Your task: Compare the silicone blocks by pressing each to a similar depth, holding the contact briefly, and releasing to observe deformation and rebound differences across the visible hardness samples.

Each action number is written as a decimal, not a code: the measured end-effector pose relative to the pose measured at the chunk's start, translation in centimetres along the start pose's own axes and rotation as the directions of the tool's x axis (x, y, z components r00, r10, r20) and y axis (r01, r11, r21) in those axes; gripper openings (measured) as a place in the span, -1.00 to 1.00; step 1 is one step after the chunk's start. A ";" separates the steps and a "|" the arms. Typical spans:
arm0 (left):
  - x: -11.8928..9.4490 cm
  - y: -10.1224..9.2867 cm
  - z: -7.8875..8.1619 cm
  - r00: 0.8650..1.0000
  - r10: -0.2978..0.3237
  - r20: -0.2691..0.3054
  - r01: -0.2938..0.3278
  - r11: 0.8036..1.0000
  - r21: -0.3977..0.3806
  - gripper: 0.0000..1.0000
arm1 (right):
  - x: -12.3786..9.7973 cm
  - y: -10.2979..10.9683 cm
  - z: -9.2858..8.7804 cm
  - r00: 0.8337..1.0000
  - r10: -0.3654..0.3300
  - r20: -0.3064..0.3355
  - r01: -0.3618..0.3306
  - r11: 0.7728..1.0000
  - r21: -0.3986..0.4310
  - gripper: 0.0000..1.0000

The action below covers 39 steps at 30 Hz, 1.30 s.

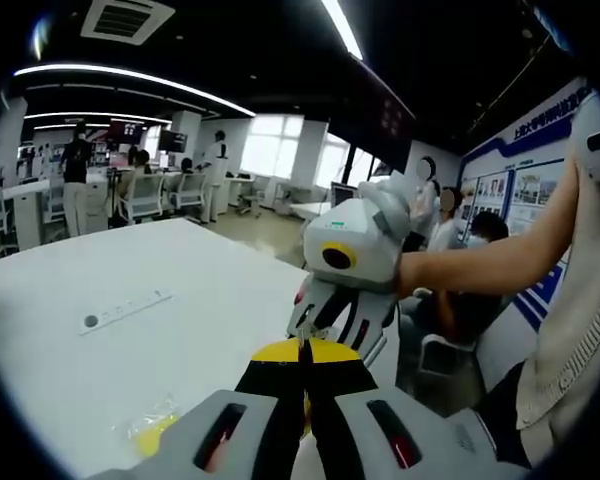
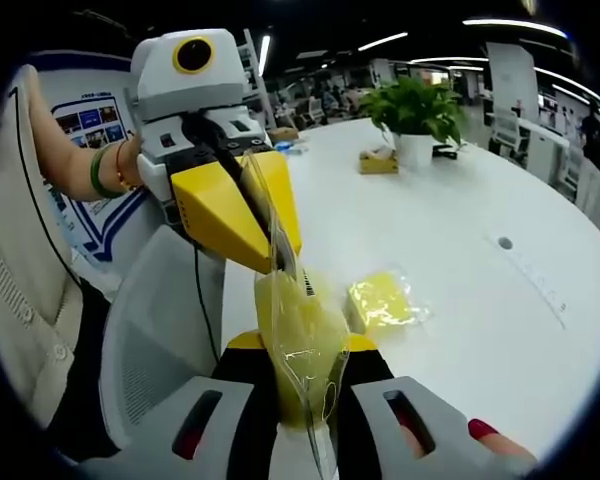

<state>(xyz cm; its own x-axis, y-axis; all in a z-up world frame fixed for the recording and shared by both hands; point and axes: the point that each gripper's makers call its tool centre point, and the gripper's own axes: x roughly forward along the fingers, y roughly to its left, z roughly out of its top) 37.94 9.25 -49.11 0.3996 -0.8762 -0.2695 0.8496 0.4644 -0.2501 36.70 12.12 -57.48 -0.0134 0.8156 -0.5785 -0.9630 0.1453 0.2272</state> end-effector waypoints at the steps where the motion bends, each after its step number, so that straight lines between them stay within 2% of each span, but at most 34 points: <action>1: 0.0 0.0 0.0 1.000 -0.001 -0.001 0.001 1.000 0.000 -1.00 | 0.0 0.1 0.0 1.000 0.003 -0.001 -0.003 1.000 0.002 -0.78; 18: 0.0 -0.2 0.0 1.000 0.005 -0.013 -0.005 1.000 0.011 -1.00 | 0.0 0.2 -0.1 1.000 0.010 -0.003 -0.010 1.000 0.011 -0.71; 22: 0.0 -0.1 0.1 1.000 0.009 -0.013 -0.009 1.000 -0.002 -1.00 | 0.0 -0.2 0.0 1.000 -0.008 0.001 0.008 1.000 -0.029 -0.68; 39: 0.0 -0.2 0.6 1.000 0.006 0.015 -0.005 0.999 -0.033 -1.00 | -0.3 -0.6 0.4 0.999 -0.040 0.018 0.042 0.995 -0.092 -0.59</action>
<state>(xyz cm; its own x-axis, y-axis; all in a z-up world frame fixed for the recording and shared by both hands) 38.01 9.06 -48.49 0.4095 -0.8754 -0.2569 0.8358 0.4729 -0.2790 37.43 12.05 -57.15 0.0300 0.8191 -0.5729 -0.9834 0.1267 0.1296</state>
